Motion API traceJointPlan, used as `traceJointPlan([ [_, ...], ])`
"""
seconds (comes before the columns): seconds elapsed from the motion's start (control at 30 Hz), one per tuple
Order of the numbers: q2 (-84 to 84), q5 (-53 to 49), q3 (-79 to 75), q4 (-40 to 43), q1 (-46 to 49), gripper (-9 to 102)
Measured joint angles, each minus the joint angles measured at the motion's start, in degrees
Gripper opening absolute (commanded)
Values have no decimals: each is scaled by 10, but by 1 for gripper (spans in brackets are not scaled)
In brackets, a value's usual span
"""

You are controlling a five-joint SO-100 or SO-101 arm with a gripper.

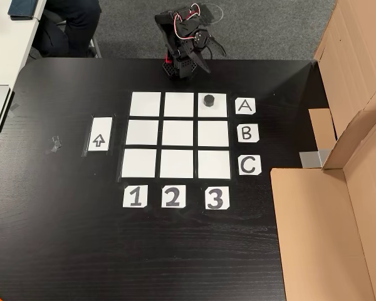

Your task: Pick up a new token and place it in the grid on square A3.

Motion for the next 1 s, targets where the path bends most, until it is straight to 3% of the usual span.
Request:
traceJointPlan([
  [0.27,74,34,-23,-14,104,33],
  [0.53,105,163,-47,-55,302,33],
  [1.0,112,341,-47,-55,635,32],
])
